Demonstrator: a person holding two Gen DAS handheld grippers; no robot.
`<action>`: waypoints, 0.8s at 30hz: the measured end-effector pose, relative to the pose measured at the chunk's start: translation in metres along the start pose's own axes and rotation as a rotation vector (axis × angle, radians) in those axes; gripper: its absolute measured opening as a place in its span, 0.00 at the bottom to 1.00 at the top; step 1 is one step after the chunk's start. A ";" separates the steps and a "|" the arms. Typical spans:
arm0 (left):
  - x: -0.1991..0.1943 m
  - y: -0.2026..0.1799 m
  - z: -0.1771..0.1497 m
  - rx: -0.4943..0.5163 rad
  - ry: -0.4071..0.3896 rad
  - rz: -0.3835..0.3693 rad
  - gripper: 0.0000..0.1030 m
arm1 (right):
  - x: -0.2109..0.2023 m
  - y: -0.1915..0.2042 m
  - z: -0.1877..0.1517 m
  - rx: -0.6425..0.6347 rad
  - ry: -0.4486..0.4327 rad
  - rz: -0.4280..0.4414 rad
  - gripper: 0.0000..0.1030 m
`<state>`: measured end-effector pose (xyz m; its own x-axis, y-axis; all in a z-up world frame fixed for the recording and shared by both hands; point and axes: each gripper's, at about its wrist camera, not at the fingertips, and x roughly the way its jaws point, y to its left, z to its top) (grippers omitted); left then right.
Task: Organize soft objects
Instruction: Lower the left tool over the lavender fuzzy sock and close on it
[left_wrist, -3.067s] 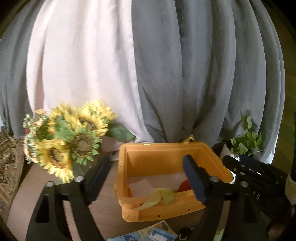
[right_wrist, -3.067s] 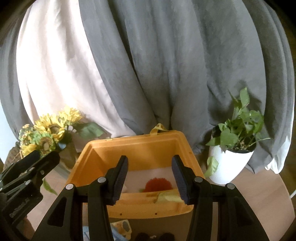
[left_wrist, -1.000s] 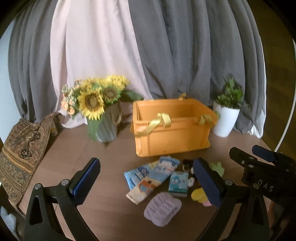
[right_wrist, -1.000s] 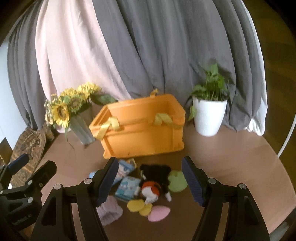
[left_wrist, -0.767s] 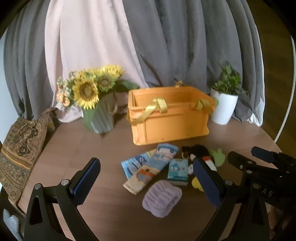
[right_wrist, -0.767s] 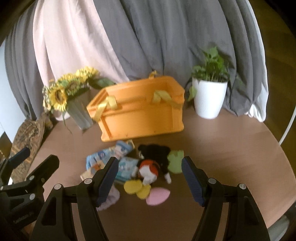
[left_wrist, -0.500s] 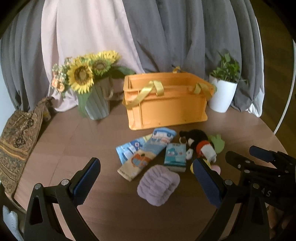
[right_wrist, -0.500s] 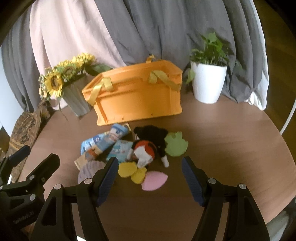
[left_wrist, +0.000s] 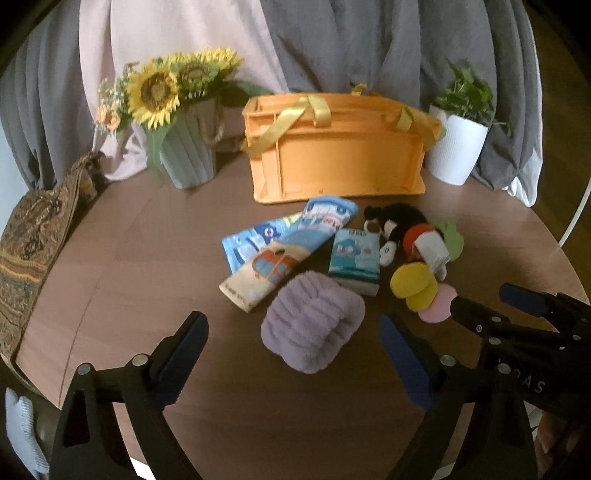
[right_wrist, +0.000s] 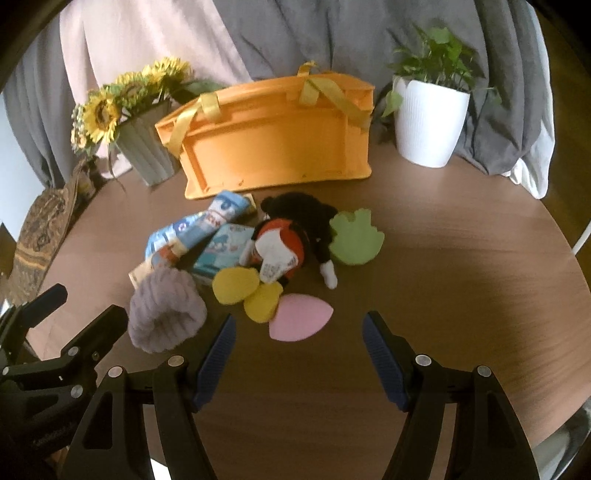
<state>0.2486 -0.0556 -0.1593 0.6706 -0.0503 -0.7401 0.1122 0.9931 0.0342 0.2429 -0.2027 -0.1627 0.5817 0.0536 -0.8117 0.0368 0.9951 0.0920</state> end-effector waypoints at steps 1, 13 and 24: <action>0.003 0.000 -0.002 -0.004 0.010 0.004 0.89 | 0.003 -0.001 -0.001 -0.003 0.008 0.003 0.69; 0.031 0.002 -0.017 -0.085 0.107 0.016 0.70 | 0.037 -0.004 -0.007 -0.059 0.075 0.034 0.69; 0.044 -0.003 -0.023 -0.100 0.145 0.015 0.51 | 0.052 -0.008 -0.004 -0.088 0.088 0.034 0.69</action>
<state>0.2609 -0.0584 -0.2071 0.5576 -0.0267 -0.8297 0.0249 0.9996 -0.0154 0.2698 -0.2077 -0.2080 0.5073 0.0907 -0.8570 -0.0555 0.9958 0.0726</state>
